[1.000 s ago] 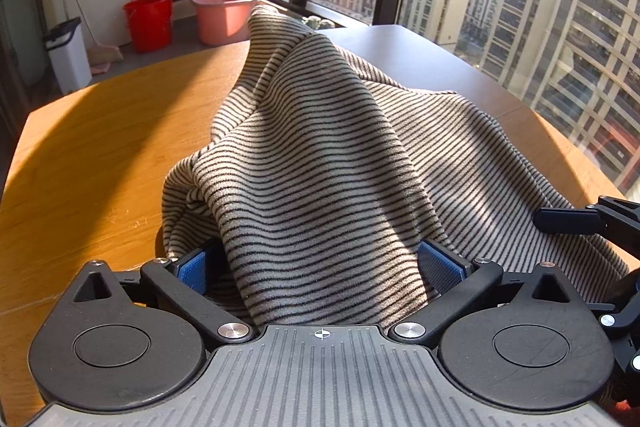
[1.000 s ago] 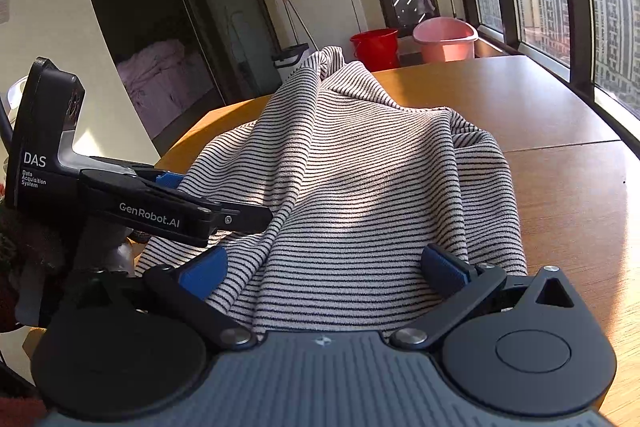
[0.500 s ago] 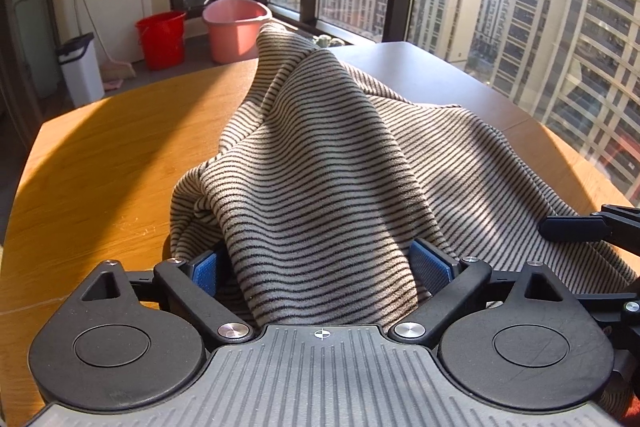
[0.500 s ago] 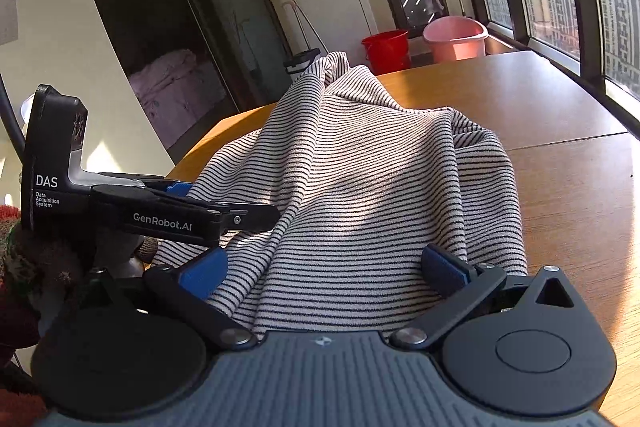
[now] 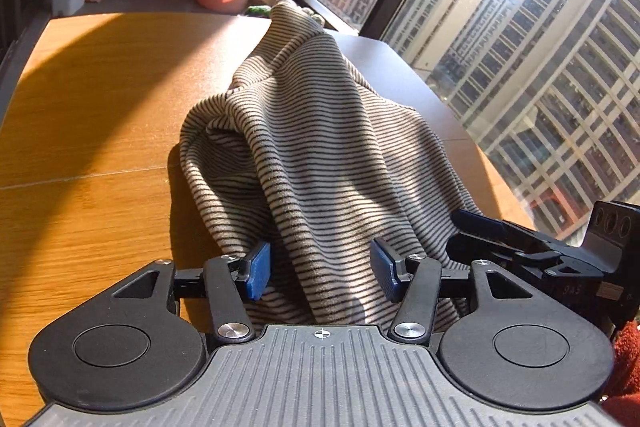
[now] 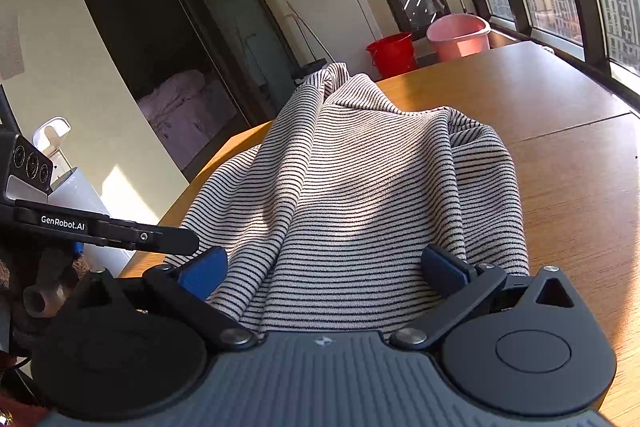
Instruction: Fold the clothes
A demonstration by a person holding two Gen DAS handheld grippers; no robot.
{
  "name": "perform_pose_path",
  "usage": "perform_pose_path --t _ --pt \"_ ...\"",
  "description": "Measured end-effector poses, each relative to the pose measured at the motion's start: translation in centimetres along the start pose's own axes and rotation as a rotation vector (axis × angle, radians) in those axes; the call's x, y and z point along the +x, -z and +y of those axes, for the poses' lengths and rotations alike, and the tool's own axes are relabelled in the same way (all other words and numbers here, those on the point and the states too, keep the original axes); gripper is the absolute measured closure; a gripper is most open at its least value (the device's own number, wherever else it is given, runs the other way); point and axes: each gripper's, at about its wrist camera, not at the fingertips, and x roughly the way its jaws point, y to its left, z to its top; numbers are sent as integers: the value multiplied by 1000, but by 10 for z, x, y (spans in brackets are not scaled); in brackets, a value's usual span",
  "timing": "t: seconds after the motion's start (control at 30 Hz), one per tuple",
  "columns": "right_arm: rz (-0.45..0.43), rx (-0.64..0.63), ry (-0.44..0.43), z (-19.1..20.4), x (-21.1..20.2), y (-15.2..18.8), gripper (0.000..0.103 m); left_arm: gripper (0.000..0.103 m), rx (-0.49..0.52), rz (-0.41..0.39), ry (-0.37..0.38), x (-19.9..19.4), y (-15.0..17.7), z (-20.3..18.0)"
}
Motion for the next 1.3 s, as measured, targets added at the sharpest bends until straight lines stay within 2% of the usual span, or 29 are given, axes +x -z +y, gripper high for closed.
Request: perform_pose_path --t 0.03,0.1,0.13,0.17,0.27,0.4,0.5,0.53,0.6,0.67,0.83,0.9,0.97,1.0,1.03,1.1,1.17,1.2,1.27,1.3 --pt "-6 15 -11 -2 -1 0 0 49 4 10 4 4 3 -2" --pt "-15 40 -29 -5 -2 1 0 61 18 23 14 12 6 -11" --pt "-18 47 -34 -7 -3 1 0 73 42 12 6 13 6 -16" --pt "-21 52 -37 -7 -4 1 0 83 93 -21 -18 12 4 -26" --pt "-23 54 -37 -7 -4 1 0 92 200 -139 -68 1 -6 -40" --pt "-29 70 -46 -8 -4 1 0 92 193 -272 -161 -20 -34 -29" --pt "-30 75 -49 -8 -3 1 0 92 150 -410 -350 -39 -61 -3" --pt "-28 73 -47 -8 -3 1 0 93 119 -429 -390 -42 -68 9" --pt "-16 59 -38 -5 -2 -1 0 93 55 -438 -443 -45 -81 33" --pt "6 29 -22 0 1 -2 0 92 12 -422 -458 -44 -86 50" --pt "120 -179 64 26 16 -8 0 91 -98 -370 -428 -31 -84 81" --pt "172 -281 99 37 23 -9 0 83 -154 -361 -396 -35 -74 95" --pt "201 -308 105 41 26 -18 0 65 -198 -361 -357 -42 -64 100" --pt "195 -296 102 42 25 -27 0 57 -204 -381 -358 -49 -60 99" --pt "173 -294 105 43 24 -37 0 38 -210 -402 -358 -57 -56 97" --pt "96 -340 147 50 23 -58 0 23 -192 -451 -374 -72 -50 91" --pt "31 -417 210 59 31 -74 1 14 -161 -517 -392 -88 -44 81" --pt "25 -443 229 63 40 -81 6 12 -156 -547 -393 -95 -43 77" --pt "53 -456 223 67 62 -89 15 11 -179 -567 -324 -96 -43 73" --pt "75 -455 209 68 75 -89 18 10 -189 -560 -250 -87 -47 68"
